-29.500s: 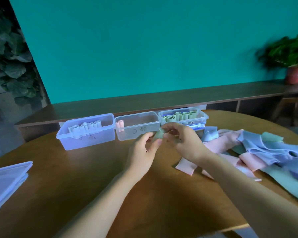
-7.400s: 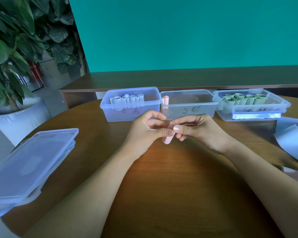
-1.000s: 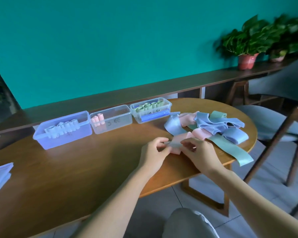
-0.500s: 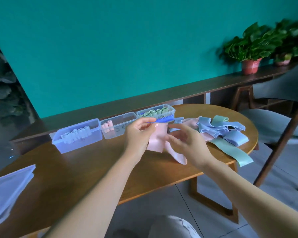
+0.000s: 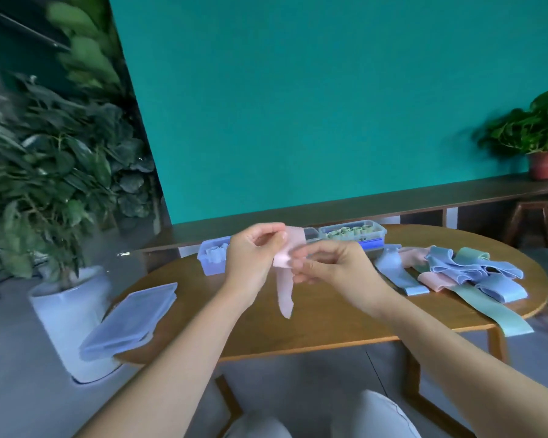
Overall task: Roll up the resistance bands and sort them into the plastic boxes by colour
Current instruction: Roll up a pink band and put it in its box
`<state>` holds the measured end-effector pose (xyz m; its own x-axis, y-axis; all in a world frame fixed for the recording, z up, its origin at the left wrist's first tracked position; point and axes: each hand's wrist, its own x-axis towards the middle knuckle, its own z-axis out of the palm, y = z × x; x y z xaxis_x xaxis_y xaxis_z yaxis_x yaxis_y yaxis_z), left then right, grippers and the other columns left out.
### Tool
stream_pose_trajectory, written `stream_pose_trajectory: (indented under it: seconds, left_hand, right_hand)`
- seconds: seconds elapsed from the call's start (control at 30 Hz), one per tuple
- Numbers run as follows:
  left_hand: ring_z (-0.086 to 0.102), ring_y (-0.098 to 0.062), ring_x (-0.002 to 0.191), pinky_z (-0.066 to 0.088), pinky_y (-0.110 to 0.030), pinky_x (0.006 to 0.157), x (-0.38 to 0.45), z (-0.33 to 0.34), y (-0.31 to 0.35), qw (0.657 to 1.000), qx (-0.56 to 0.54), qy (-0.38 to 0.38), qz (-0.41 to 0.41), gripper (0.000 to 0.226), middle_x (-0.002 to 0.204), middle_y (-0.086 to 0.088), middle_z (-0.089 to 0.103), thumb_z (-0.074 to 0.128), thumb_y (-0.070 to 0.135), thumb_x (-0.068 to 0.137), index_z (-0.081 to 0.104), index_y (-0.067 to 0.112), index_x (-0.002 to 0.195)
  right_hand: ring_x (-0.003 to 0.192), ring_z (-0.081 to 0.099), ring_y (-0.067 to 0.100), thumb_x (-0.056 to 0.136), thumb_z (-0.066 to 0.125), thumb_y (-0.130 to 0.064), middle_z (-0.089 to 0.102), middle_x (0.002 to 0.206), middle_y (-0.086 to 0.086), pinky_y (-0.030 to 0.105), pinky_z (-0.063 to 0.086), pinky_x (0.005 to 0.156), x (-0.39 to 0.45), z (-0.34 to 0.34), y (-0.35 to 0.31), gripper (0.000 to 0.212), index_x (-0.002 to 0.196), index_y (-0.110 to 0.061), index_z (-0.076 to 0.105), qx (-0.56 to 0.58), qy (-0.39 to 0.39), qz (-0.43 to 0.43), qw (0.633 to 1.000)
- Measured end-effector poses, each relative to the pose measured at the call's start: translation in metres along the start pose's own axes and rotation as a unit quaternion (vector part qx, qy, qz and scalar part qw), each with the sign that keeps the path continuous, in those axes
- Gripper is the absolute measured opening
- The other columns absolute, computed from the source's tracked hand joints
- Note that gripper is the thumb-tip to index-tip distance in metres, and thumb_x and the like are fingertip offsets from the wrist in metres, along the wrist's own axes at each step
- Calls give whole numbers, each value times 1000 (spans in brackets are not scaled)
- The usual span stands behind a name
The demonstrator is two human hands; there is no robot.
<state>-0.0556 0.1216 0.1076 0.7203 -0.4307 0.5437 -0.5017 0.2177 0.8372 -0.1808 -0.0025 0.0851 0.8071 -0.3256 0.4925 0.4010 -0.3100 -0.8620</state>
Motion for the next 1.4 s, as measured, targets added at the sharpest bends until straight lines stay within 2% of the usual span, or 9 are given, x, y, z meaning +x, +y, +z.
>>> stream_pose_trajectory:
  seconds: [0.13, 0.27, 0.43, 0.57, 0.77, 0.97, 1.13, 1.27, 1.4]
  left_hand:
    - [70, -5, 92, 53, -16, 76, -13, -32, 13, 998, 63, 3, 15, 13, 97, 8, 76, 70, 16, 93, 77, 16, 104]
    - [72, -9, 90, 60, -35, 83, -23, -59, 11, 989, 146, -8, 25, 18, 92, 10, 77, 66, 35, 96, 78, 22, 100]
    - [76, -21, 78, 62, -44, 81, -40, -67, 0, 994, 100, -33, -32, 36, 84, -3, 78, 52, 42, 102, 75, 15, 98]
    - [68, -16, 57, 58, -30, 62, -43, -69, -22, 988, 144, -18, -60, 50, 67, 0, 71, 50, 54, 98, 72, 12, 83]
    - [47, -6, 45, 39, -19, 50, -28, -59, -76, 982, 176, -59, -47, 13, 55, 9, 59, 73, 33, 91, 78, 21, 86]
    - [51, -4, 46, 44, -20, 50, 1, -34, -123, 981, 162, -58, -88, 9, 60, 3, 66, 72, 24, 91, 78, 19, 87]
    - [58, -15, 50, 47, -27, 54, 31, -24, -160, 977, 147, -72, -136, 10, 64, -3, 70, 68, 20, 93, 78, 20, 89]
    - [61, -18, 55, 42, -29, 50, 53, -23, -185, 975, 127, -74, -166, 10, 73, -6, 72, 68, 20, 94, 78, 18, 94]
    - [57, -15, 53, 41, -27, 50, 70, -24, -204, 973, 121, -78, -178, 13, 68, -1, 69, 66, 20, 96, 78, 15, 98]
  right_hand:
    - [87, 74, 29, 86, 78, -12, 78, 91, 8, 32, 59, 78, 1, 21, -11, 14, 99, -11, 79, 0, -26, -38, 999]
    - [96, 74, 23, 82, 80, -6, 79, 99, 6, 35, 60, 88, 6, 32, -17, 25, 107, -7, 77, 1, -42, -52, 998]
    - [70, 73, 26, 88, 73, -4, 77, 83, 17, 29, 60, 65, 16, 42, -12, 16, 101, 6, 74, 28, -30, -33, 999]
    - [60, 70, 24, 88, 75, -10, 73, 75, 18, 28, 58, 56, 29, 42, 14, 16, 97, 3, 75, 24, -41, 26, 999]
    - [59, 68, 23, 89, 75, -19, 75, 80, 18, 28, 55, 55, 51, 30, 76, 17, 96, -4, 77, -22, -69, 86, 994]
    - [49, 57, 16, 89, 77, -22, 73, 71, 10, 26, 47, 48, 80, 10, 124, 12, 90, -11, 79, -104, -50, 103, 988]
    - [60, 59, -5, 87, 79, -22, 76, 84, -6, 8, 40, 48, 110, 0, 153, 11, 94, -15, 82, -173, -54, 90, 979]
    - [79, 66, 5, 85, 81, -25, 77, 92, -4, 23, 52, 51, 132, -4, 181, 11, 94, -19, 82, -129, -62, 125, 982]
    - [75, 71, 11, 86, 79, -21, 78, 92, 4, 24, 53, 50, 146, -4, 201, 19, 100, -8, 80, -87, -65, 123, 986]
